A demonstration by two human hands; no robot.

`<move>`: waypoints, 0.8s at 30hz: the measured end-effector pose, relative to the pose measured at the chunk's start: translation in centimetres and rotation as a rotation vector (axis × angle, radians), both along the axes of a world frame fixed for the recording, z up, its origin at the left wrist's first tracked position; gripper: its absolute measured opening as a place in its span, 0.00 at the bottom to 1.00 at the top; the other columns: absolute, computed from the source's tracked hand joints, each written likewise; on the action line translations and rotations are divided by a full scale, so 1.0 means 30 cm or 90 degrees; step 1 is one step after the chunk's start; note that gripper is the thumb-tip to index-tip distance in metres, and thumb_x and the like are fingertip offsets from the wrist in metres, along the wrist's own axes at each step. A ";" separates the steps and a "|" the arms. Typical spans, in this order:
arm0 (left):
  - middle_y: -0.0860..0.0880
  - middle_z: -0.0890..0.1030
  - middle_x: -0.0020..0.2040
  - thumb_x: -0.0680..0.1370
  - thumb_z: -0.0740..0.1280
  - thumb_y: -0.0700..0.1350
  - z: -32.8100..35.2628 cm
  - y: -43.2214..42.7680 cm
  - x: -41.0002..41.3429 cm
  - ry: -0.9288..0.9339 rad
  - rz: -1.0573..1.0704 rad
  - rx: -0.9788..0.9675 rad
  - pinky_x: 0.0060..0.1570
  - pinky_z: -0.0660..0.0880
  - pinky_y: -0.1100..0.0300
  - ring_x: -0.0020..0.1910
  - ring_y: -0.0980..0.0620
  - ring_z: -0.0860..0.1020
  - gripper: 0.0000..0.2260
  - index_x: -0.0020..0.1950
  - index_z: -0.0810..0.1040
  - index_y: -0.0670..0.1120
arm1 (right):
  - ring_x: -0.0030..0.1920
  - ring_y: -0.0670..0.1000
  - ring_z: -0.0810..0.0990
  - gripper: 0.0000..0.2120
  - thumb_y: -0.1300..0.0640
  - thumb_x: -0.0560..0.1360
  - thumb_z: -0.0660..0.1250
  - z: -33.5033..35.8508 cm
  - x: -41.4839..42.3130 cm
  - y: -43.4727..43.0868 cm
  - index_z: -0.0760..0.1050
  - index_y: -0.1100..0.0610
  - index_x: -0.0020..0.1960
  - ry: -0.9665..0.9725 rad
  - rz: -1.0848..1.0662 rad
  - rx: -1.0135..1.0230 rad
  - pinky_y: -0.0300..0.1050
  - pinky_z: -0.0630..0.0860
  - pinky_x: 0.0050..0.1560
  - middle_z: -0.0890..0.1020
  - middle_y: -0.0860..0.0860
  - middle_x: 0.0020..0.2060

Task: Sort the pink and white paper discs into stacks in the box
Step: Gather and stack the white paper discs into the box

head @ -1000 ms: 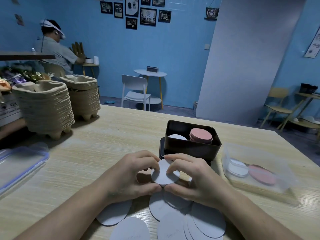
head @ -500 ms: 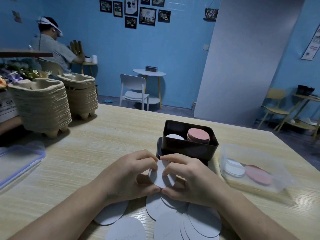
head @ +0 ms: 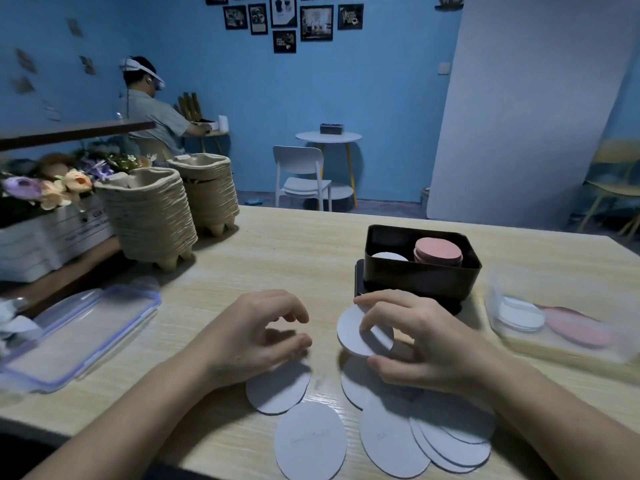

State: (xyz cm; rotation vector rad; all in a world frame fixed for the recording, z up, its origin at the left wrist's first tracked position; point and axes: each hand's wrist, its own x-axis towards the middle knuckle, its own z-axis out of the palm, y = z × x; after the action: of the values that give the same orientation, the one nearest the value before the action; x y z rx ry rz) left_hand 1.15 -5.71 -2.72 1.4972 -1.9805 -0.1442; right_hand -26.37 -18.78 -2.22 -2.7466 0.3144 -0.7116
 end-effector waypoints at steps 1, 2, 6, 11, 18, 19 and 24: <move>0.60 0.82 0.49 0.77 0.72 0.59 -0.001 0.027 0.010 0.000 0.008 0.014 0.48 0.79 0.55 0.52 0.58 0.81 0.12 0.55 0.82 0.54 | 0.68 0.40 0.75 0.12 0.45 0.74 0.74 0.000 0.000 0.002 0.78 0.48 0.54 -0.001 0.002 0.007 0.40 0.75 0.63 0.78 0.47 0.68; 0.60 0.82 0.49 0.77 0.73 0.58 -0.002 0.053 0.021 -0.001 0.012 0.030 0.48 0.79 0.54 0.52 0.57 0.81 0.12 0.55 0.82 0.54 | 0.69 0.39 0.74 0.12 0.45 0.74 0.74 0.000 -0.001 0.003 0.78 0.47 0.54 -0.002 0.003 0.010 0.41 0.75 0.63 0.78 0.46 0.68; 0.64 0.80 0.56 0.70 0.77 0.64 -0.009 0.140 0.048 -0.052 0.019 0.130 0.57 0.77 0.56 0.59 0.61 0.78 0.24 0.63 0.79 0.59 | 0.68 0.39 0.75 0.12 0.47 0.74 0.75 -0.001 0.000 0.016 0.78 0.48 0.55 0.003 0.016 0.017 0.42 0.75 0.63 0.78 0.47 0.67; 0.64 0.80 0.61 0.65 0.80 0.63 -0.006 0.181 0.049 -0.028 0.039 0.160 0.63 0.76 0.59 0.63 0.64 0.77 0.32 0.67 0.79 0.59 | 0.69 0.39 0.74 0.12 0.45 0.74 0.74 0.000 -0.008 0.021 0.78 0.48 0.54 0.016 0.015 0.014 0.44 0.75 0.64 0.78 0.47 0.67; 0.65 0.82 0.57 0.68 0.81 0.57 0.018 0.155 0.049 0.038 0.047 0.164 0.60 0.78 0.59 0.60 0.62 0.80 0.24 0.62 0.80 0.58 | 0.69 0.40 0.74 0.13 0.42 0.75 0.74 0.003 -0.020 0.019 0.78 0.46 0.54 0.028 -0.011 0.014 0.45 0.76 0.63 0.77 0.44 0.69; 0.64 0.82 0.57 0.69 0.80 0.56 0.024 0.143 0.044 0.047 0.042 0.142 0.60 0.77 0.60 0.60 0.61 0.80 0.23 0.62 0.80 0.58 | 0.69 0.40 0.74 0.13 0.42 0.75 0.74 0.002 -0.020 0.018 0.78 0.46 0.54 0.030 -0.013 0.013 0.44 0.76 0.63 0.77 0.44 0.69; 0.59 0.83 0.56 0.71 0.78 0.57 0.040 0.022 -0.023 0.025 -0.028 0.025 0.55 0.78 0.55 0.56 0.55 0.82 0.23 0.64 0.81 0.51 | 0.69 0.36 0.73 0.16 0.43 0.73 0.75 0.002 -0.017 0.010 0.77 0.48 0.57 0.020 -0.028 0.028 0.43 0.75 0.62 0.80 0.46 0.65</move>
State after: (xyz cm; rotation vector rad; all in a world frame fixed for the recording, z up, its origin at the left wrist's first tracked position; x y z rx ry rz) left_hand 0.46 -5.06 -1.52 1.4652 -1.9906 -0.2315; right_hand -26.88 -18.47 -2.16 -2.7200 0.3926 -0.6646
